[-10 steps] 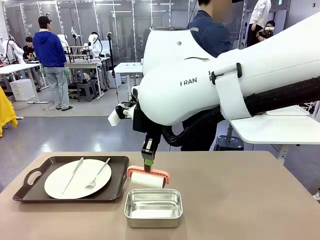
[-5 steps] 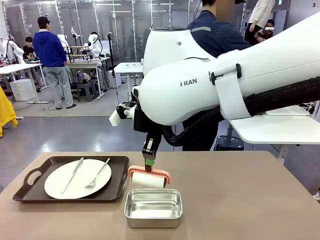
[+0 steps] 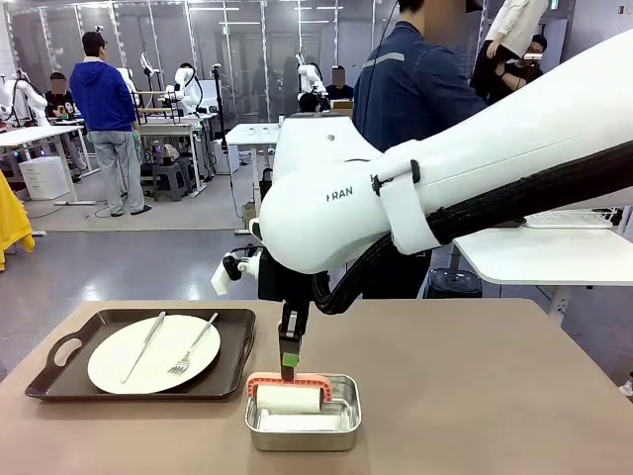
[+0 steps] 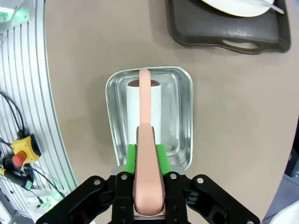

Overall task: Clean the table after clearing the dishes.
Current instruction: Place the Lint Roller back on top of the Airtight Container.

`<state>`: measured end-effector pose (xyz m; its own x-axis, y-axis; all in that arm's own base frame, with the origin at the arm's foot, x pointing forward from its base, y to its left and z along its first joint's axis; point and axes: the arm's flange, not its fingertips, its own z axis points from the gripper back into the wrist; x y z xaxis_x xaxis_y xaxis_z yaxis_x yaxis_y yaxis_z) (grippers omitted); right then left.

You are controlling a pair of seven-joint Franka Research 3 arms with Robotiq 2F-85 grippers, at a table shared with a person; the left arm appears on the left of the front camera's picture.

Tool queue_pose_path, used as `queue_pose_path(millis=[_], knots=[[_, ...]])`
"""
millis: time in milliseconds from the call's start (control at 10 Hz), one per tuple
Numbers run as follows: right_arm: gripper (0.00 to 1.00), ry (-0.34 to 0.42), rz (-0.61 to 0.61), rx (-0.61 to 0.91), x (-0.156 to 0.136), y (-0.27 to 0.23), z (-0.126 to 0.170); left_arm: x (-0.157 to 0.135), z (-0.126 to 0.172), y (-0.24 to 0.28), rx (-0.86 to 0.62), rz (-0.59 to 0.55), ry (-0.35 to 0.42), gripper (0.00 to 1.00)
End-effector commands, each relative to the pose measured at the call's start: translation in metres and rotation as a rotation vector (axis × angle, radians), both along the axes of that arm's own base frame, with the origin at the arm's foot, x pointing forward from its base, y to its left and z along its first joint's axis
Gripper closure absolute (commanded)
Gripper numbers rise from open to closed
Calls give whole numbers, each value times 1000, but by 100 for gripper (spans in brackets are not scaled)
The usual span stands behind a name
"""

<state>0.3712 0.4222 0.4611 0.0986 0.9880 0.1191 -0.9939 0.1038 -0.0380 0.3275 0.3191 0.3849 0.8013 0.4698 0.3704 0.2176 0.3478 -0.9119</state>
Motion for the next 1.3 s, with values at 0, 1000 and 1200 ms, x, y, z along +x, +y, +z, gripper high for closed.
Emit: queue_pose_path(millis=[0, 1000, 1200], knots=[[80, 28, 32, 3, 14, -3, -3, -4, 1, 1, 9, -10, -8, 0], [66, 82, 26, 17, 80, -24, -52, -4, 1, 1, 9, -10, -8, 0], [33, 77, 23, 26, 81, -28, -50, -4, 1, 1, 9, -10, -8, 0]])
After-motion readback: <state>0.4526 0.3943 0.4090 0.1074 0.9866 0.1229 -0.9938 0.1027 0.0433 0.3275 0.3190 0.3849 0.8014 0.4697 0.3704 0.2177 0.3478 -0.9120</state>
